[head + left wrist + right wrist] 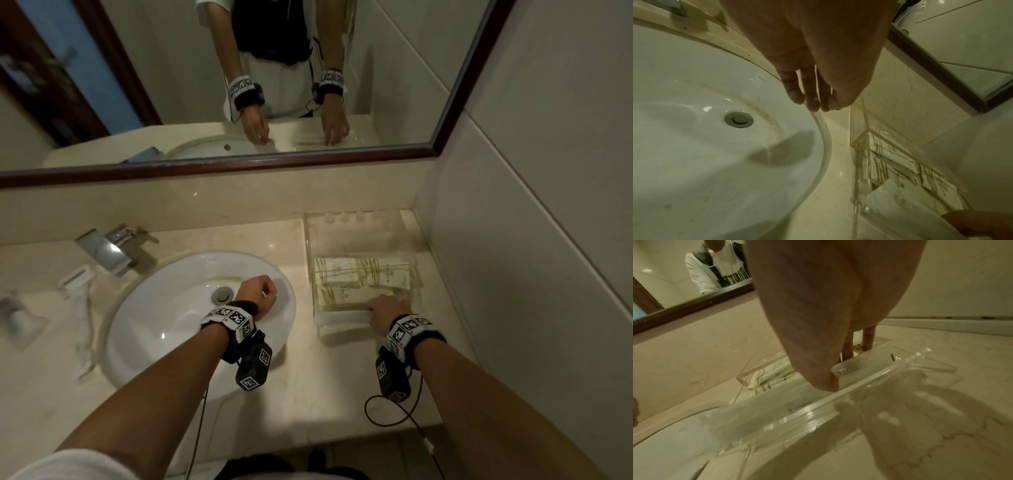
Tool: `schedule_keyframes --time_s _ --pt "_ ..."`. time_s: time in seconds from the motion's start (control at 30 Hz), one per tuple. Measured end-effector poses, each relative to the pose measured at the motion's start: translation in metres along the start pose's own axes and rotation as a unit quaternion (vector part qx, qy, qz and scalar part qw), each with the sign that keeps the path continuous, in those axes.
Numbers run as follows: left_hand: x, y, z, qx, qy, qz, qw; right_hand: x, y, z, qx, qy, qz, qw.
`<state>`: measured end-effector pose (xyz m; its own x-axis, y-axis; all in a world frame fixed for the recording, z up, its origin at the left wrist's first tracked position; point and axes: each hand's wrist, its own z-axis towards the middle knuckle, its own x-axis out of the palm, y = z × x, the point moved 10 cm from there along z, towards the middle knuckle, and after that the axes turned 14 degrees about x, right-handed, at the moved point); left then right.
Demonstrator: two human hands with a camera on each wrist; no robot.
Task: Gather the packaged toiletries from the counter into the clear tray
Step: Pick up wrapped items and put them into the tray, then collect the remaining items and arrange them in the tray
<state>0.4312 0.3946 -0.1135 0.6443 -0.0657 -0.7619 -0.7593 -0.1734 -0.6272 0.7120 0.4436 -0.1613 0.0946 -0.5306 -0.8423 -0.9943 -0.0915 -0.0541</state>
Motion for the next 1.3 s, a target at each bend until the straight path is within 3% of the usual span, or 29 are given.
schedule_keyframes --time_s 0.33,0.6,0.9,1.1,1.3 --pt "0.001 -0.009 -0.009 -0.007 0.008 0.006 1.0 -0.005 -0.015 -0.005 0.028 -0.082 -0.049 0.995" --pt "0.004 -0.013 -0.008 0.005 0.025 0.017 1.0 0.005 -0.008 -0.01 0.006 -0.034 -0.026 0.999" --pt "-0.016 -0.016 -0.014 0.002 0.002 0.039 0.999 -0.027 -0.009 -0.012 0.011 -0.036 0.059 0.998" --pt "-0.032 0.002 -0.028 -0.022 -0.021 0.001 1.0 -0.05 0.024 -0.012 -0.019 -0.016 0.078 0.997" --pt "-0.075 0.04 -0.057 -0.041 -0.057 -0.009 0.997 -0.082 0.097 -0.029 -0.07 -0.059 0.084 0.992"
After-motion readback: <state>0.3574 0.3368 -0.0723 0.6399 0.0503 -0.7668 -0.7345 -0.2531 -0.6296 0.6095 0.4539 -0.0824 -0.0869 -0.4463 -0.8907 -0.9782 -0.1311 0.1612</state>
